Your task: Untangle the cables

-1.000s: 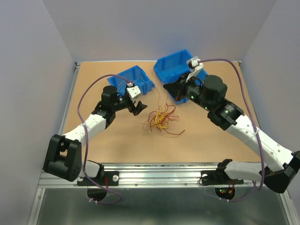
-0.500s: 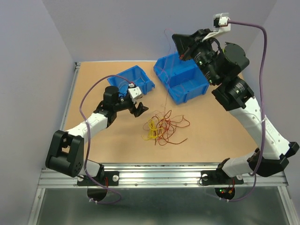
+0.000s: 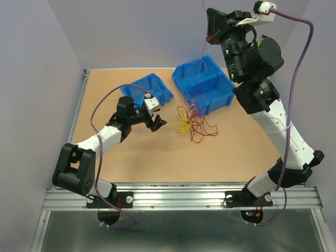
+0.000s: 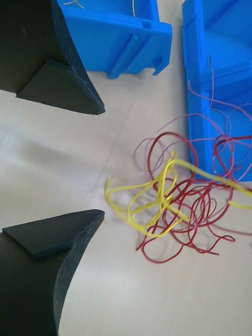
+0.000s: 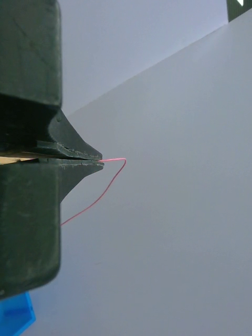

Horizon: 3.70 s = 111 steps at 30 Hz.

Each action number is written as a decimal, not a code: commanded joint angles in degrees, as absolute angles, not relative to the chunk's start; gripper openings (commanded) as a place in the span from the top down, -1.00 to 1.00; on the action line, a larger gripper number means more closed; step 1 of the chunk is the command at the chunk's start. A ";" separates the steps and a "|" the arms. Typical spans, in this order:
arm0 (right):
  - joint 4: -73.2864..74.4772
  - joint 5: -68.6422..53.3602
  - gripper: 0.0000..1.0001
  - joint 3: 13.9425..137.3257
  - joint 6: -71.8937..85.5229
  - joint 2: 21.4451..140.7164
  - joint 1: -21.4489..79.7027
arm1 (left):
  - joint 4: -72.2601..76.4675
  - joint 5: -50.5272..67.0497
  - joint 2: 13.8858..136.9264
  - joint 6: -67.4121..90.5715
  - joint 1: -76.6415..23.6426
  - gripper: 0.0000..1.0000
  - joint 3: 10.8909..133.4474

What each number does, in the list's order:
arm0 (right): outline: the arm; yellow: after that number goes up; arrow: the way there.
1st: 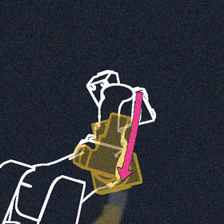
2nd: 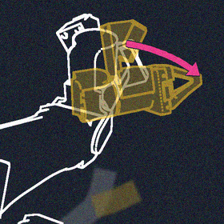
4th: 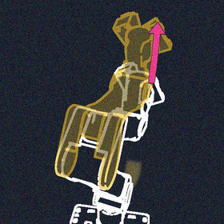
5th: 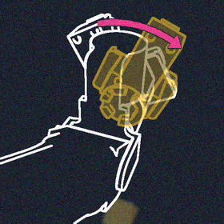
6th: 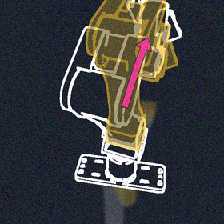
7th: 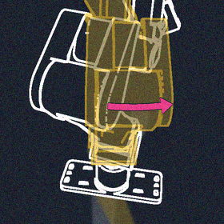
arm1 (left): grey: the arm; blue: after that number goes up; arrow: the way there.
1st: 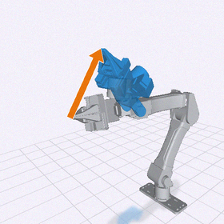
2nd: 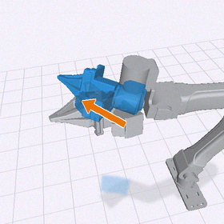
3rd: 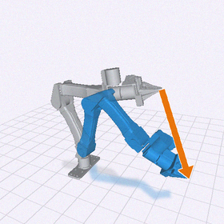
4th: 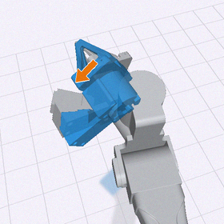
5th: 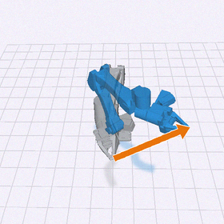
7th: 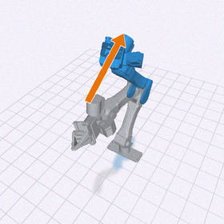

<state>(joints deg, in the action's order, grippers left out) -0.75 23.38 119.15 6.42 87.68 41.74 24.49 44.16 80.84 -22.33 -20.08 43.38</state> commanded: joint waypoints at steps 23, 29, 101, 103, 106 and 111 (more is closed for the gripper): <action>-22.50 9.06 0.99 104.24 25.75 75.85 42.36 | 57.93 45.97 85.32 -7.30 -37.79 -0.71 48.41; -22.24 10.02 0.99 104.06 26.28 74.88 42.28 | 51.36 43.43 93.68 -7.38 -39.29 -0.31 56.42; -29.35 -7.38 0.99 27.86 11.60 43.59 42.28 | 1.93 58.99 75.24 -15.37 -35.85 1.00 73.83; -31.45 -8.78 0.99 26.90 11.78 43.68 42.28 | 5.35 54.94 73.57 -16.78 -37.35 1.00 67.70; -33.65 -8.79 0.99 25.67 12.13 43.77 42.28 | 9.84 55.28 73.56 -16.00 -38.23 1.00 63.55; -34.54 -10.28 0.99 25.84 12.30 45.96 42.28 | 11.24 55.55 74.44 -14.77 -38.32 1.00 62.85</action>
<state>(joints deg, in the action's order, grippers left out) -29.54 -7.60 26.41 12.84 44.75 42.06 4.75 55.02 76.71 -14.61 -38.24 62.35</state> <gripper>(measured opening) 0.013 0.026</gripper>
